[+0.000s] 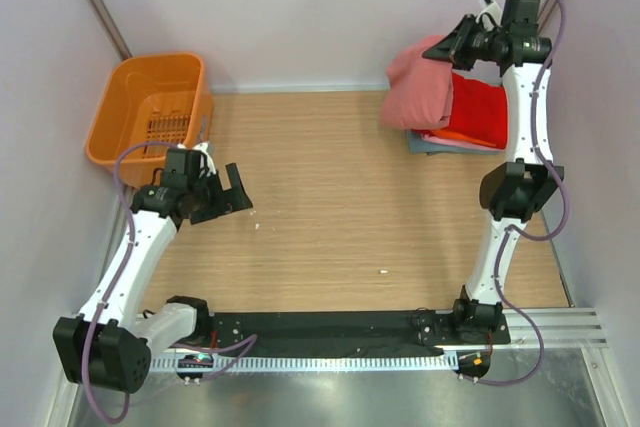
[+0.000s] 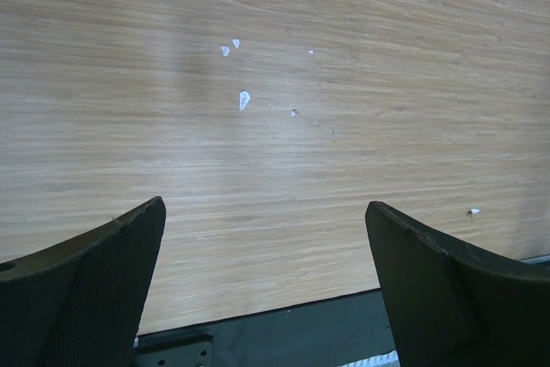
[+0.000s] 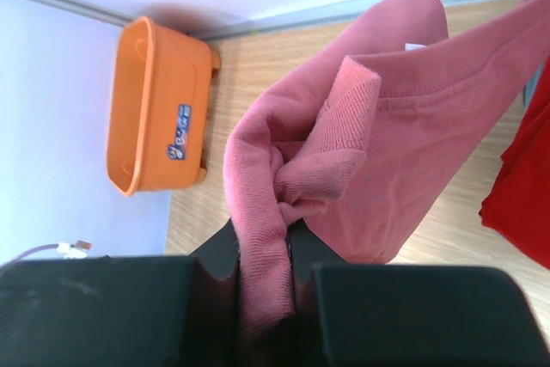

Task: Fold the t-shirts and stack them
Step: Neatly place the folded tshirt to the corner

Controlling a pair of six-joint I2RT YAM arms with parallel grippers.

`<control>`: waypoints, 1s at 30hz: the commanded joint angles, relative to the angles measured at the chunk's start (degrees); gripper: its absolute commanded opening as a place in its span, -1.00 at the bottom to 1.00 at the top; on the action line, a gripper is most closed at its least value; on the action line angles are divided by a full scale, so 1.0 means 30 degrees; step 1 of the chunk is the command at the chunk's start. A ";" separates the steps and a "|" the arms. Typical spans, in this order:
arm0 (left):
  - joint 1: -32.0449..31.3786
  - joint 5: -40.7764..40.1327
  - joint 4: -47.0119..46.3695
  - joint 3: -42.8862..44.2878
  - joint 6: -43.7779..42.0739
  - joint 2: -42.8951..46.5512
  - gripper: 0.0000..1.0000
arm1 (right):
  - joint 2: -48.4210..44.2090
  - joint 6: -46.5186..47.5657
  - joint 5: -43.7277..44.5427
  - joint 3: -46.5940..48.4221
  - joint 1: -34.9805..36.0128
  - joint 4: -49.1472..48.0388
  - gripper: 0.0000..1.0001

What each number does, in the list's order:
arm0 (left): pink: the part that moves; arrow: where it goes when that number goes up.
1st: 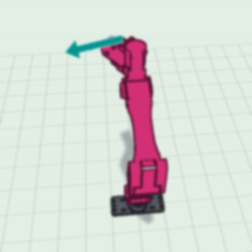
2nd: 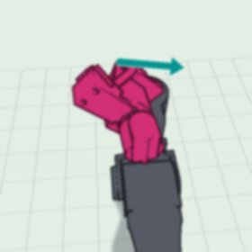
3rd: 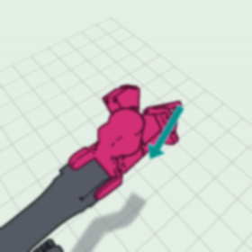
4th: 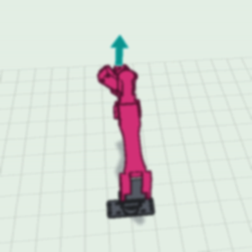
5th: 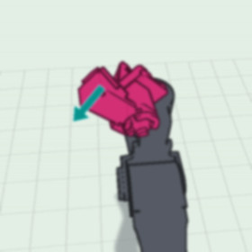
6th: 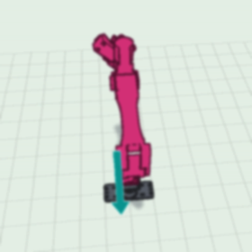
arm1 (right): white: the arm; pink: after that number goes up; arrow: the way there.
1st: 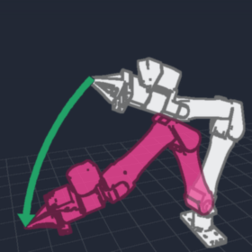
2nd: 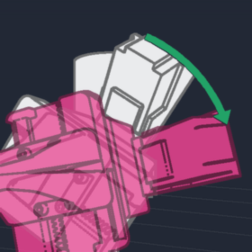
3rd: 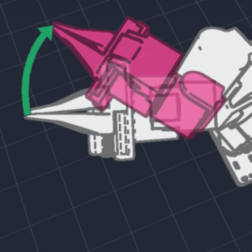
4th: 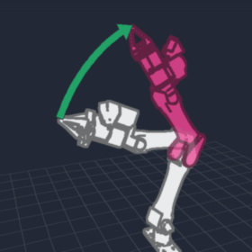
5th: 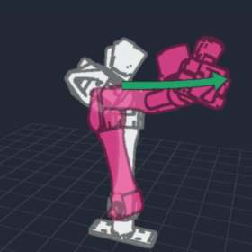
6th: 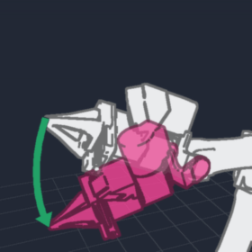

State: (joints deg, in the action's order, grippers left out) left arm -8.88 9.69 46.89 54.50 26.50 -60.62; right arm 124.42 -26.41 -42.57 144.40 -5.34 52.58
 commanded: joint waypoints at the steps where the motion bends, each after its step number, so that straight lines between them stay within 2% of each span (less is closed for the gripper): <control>1: -0.0114 0.0343 -0.0690 -0.0062 -0.0220 -0.0008 0.99 | -0.0341 -0.1273 -0.2098 0.1320 -0.0676 -0.2056 -0.97; 15: -0.1022 -0.0125 -0.0602 -0.0120 -0.0221 -0.0506 0.99 | -0.0107 -0.2591 -0.3653 0.0472 -0.3608 -0.3580 -0.97; 23: -0.1140 -0.0301 -0.0573 -0.0032 -0.0250 -0.0799 0.99 | 0.0186 -0.1655 -0.3389 -0.1109 -0.4136 -0.2585 -0.97; 30: -0.1316 -0.0477 -0.0514 -0.0003 -0.0250 -0.0887 0.99 | 0.0275 -0.1186 -0.2892 -0.1169 -0.5189 -0.2028 -0.97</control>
State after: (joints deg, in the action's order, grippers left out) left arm -12.43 8.71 46.92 54.41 26.50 -63.07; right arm 127.20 -30.59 -50.54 140.27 -18.79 46.78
